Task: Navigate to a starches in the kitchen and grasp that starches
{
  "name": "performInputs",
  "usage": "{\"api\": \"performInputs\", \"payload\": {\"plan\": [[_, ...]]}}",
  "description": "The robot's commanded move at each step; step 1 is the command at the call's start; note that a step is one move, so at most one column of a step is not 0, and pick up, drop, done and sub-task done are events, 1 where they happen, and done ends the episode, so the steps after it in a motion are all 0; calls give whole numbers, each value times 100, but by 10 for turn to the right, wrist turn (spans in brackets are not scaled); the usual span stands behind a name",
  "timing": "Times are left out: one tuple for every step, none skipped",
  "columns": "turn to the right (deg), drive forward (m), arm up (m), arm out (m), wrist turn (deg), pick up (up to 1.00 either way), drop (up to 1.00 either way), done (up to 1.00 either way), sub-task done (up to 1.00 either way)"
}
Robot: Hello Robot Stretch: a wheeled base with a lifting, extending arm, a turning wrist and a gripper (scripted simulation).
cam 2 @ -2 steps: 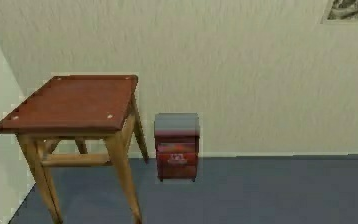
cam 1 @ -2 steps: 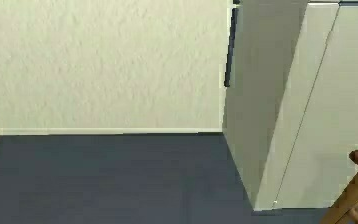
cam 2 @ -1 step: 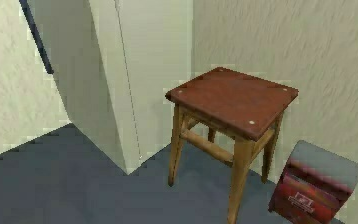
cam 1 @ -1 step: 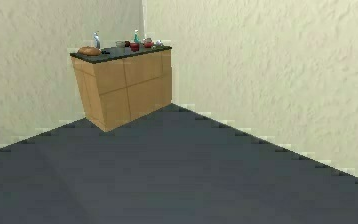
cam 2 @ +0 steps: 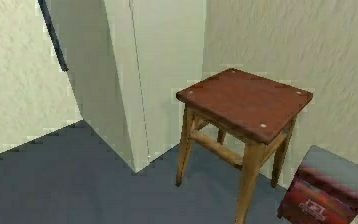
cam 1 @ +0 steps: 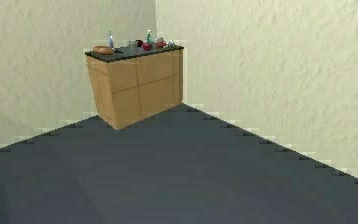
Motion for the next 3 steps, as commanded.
{"api": "performInputs", "payload": {"plan": [[0,45,0,0,0,0,0,0,0],[-360,0,0,0,0,0,0,0,0],[0,100,0,0,0,0,0,0,0]]}}
